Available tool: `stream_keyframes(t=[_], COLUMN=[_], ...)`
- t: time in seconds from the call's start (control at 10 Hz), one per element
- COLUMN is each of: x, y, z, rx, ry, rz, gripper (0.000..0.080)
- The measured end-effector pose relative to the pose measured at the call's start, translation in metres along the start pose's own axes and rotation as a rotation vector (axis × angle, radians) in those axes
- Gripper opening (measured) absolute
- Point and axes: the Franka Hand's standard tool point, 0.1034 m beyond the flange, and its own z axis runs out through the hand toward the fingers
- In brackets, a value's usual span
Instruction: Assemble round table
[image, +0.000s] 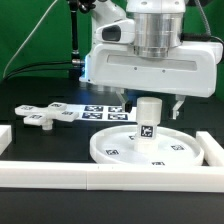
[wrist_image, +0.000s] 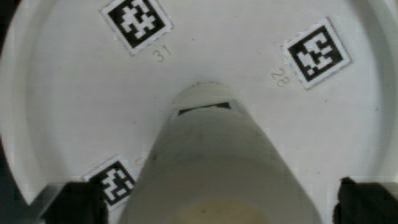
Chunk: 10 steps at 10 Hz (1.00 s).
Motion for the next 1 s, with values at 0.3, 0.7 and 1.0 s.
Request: stream_keyframes(t=[0.3,0.7,1.0], x=[-0.0029,-0.0027,-0.0008], y=[-0.0004,0.0009,-0.0015], z=[-0.0019,-0.0011,-0.002], rx=[-0.005,-0.006,-0.049], ry=[0.002,0.0,0.01], rz=[-0.327,-0.574,-0.94], gripper=[0.0649,0.0649,0.0649])
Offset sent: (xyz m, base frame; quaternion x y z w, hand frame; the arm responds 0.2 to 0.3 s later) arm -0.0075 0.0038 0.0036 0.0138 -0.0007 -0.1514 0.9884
